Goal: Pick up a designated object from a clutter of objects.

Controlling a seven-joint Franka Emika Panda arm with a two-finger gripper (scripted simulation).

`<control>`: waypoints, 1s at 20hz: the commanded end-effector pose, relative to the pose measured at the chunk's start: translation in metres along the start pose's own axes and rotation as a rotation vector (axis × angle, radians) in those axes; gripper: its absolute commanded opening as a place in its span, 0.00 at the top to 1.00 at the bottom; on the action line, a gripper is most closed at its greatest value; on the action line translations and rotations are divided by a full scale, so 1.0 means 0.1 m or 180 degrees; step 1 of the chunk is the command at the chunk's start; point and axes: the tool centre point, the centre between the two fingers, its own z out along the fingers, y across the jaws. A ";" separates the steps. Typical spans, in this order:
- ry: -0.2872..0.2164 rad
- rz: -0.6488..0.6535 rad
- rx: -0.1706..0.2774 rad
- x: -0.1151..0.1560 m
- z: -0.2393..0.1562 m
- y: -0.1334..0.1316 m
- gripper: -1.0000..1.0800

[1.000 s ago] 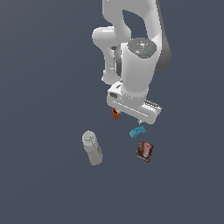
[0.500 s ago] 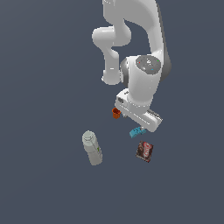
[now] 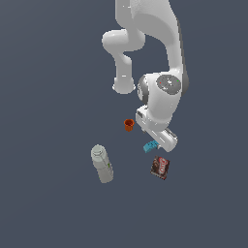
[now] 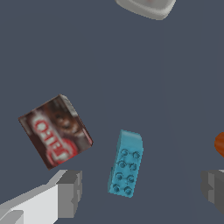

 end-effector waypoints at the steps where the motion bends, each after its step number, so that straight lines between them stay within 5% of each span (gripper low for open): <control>1: 0.0003 0.0163 0.0001 -0.07 0.11 -0.01 0.04; 20: 0.0010 0.0748 0.0002 -0.33 0.49 -0.01 0.04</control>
